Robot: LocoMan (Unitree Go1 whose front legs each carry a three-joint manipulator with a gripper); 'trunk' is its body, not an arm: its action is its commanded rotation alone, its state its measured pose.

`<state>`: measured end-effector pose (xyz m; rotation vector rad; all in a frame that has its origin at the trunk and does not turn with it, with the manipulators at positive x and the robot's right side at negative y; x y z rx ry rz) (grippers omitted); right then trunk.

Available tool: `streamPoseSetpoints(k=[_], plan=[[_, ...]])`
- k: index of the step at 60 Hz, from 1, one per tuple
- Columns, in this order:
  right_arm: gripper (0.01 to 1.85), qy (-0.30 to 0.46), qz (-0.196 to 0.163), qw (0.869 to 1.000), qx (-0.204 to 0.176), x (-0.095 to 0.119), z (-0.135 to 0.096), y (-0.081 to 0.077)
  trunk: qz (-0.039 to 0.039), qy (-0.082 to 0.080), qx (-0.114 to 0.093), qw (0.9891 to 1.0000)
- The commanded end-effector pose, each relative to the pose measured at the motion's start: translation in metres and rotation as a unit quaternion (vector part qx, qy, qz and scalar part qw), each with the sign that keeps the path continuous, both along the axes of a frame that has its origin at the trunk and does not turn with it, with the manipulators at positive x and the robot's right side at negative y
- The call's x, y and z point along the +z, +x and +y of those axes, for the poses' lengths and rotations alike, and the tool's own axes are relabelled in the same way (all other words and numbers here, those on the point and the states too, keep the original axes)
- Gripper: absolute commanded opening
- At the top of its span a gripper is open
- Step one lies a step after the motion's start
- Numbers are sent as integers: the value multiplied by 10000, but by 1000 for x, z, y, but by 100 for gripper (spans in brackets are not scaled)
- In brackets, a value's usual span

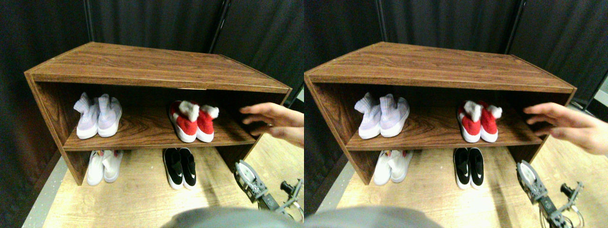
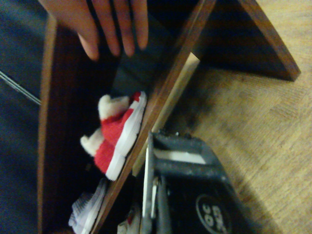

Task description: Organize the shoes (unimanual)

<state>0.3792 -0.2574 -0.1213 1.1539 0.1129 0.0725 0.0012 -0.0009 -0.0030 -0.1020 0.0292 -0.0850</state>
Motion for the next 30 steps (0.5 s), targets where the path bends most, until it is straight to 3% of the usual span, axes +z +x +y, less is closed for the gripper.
streamPoseSetpoints(k=[1, 11, 16, 23, 30], plan=[[6, -9, -377, 9991, 183, 19, 7, -10, -166, -26, -33, 9999], [6, -122, -836, 9950, 539, 48, 11, -24, -350, -36, -62, 9994], [6, -171, -1028, 9930, 552, 57, 14, -25, -415, -37, -46, 9991], [6, -154, -1199, 9883, 929, 65, 21, -25, -559, -37, -39, 9984], [6, -133, -1227, 9865, 1077, 70, 26, -25, -578, -42, -42, 9983]])
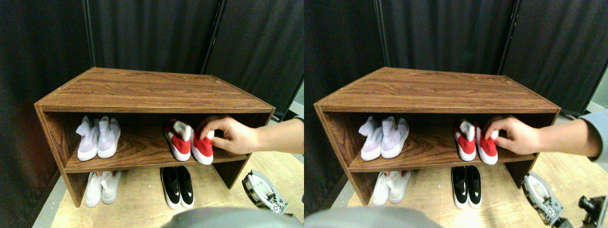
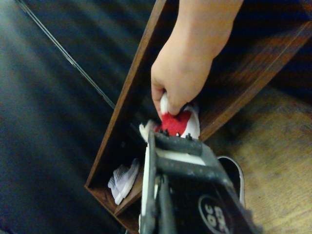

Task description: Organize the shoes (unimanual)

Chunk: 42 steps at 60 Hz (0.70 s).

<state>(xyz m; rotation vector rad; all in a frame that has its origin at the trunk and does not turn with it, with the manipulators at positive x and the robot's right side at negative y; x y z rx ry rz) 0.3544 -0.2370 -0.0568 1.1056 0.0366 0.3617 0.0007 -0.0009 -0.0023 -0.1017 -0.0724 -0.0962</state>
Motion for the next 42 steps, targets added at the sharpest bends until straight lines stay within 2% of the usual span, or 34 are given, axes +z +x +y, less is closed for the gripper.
streamPoseSetpoints(k=[1, 8, 20, 21, 27, 42], plan=[[6, -18, -184, 9997, 135, 5, 6, 0, -72, -20, -11, 10000], [6, -49, -237, 9997, 74, 6, 10, 0, -82, -5, -14, 10000], [6, 129, -155, 9998, -74, 4, 14, 0, -54, 18, -21, 10000], [6, 136, -172, 9997, -106, 4, 14, 0, -29, 31, -28, 10000], [6, 192, -137, 9997, -112, 2, 15, 1, -4, 51, -51, 10000], [6, 181, -144, 9996, -173, 1, 17, 0, 38, 34, -83, 10000]])
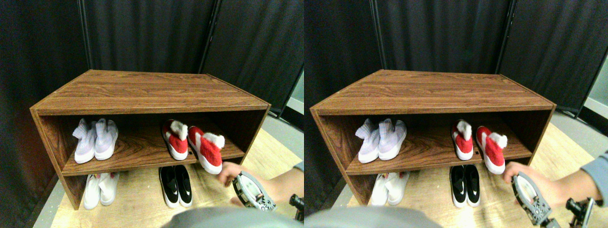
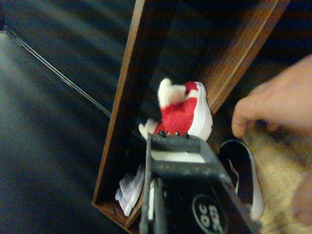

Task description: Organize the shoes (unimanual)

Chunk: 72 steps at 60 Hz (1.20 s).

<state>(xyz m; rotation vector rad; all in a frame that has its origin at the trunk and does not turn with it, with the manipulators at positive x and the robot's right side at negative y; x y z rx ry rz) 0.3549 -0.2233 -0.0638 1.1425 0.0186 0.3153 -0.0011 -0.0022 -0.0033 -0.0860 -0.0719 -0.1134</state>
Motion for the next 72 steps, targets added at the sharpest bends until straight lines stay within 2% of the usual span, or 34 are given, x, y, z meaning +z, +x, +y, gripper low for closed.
streamPoseSetpoints(k=[1, 21, 37, 40, 42, 45, 46, 47, 48, 51, 59, 72], plan=[[6, -11, -214, 9998, 42, 8, 4, 0, 53, -47, -2, 10000], [6, -33, -134, 9999, 34, 5, 6, 0, 110, -52, -31, 9999], [6, -19, -183, 9998, -49, 5, 7, -1, 109, -55, -42, 9999], [6, 203, -76, 9998, -39, 6, 7, -2, 110, -57, -41, 9999], [16, 422, 32, 9991, 41, 6, 7, -2, 111, -61, -41, 9999], [64, 426, 48, 9991, -76, 9, 9, -3, 100, -65, -39, 9999], [73, 412, 39, 9991, -80, 9, 9, -3, 97, -62, -36, 9999], [73, 412, 39, 9991, -80, 9, 9, -3, 97, -62, -36, 9999], [88, 397, 24, 9992, -76, 10, 9, -2, 102, -60, -34, 9999], [115, 406, 19, 9991, -125, 11, 10, -1, 100, -57, -31, 9999], [148, 366, -28, 9987, -354, 9, 12, 8, 100, -56, -25, 9999], [155, 472, 52, 9966, -672, 4, 15, 29, 113, -49, -14, 9999]])
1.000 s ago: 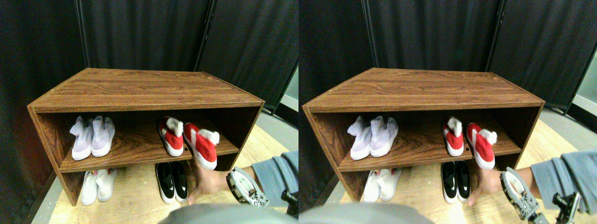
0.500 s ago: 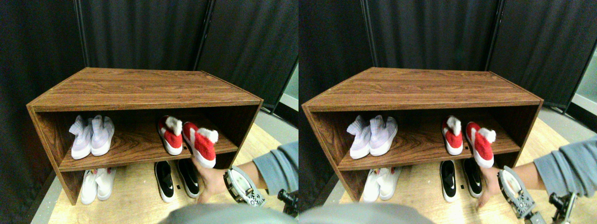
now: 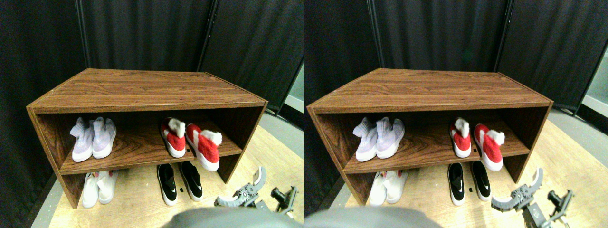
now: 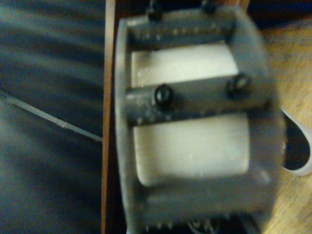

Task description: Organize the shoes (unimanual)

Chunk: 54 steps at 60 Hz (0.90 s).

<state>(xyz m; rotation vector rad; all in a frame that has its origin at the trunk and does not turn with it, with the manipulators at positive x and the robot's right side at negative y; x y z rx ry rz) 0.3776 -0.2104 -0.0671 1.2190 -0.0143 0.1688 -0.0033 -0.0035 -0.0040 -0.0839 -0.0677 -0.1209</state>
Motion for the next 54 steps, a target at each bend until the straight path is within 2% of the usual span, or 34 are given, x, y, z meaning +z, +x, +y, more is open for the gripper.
streamPoseSetpoints(k=[1, 10, 17, 28, 36, 44, 54], plan=[[156, 95, -238, 9997, -50, 7, 2, 8, 95, -62, 24, 9999], [163, 258, -99, 9995, -151, 1, 2, 20, 107, -82, 62, 9999], [149, 292, 43, 9991, -309, -12, -1, 37, 116, -105, 85, 9998], [150, 298, 169, 9987, -368, -20, -1, 53, 122, -136, 144, 9997], [140, 346, 287, 9979, -466, -29, -3, 69, 108, -157, 186, 9996], [154, 374, 373, 9971, -547, -34, -5, 78, 93, -171, 206, 9996], [151, 274, 376, 9969, -629, -37, -8, 85, 79, -184, 237, 9995]])
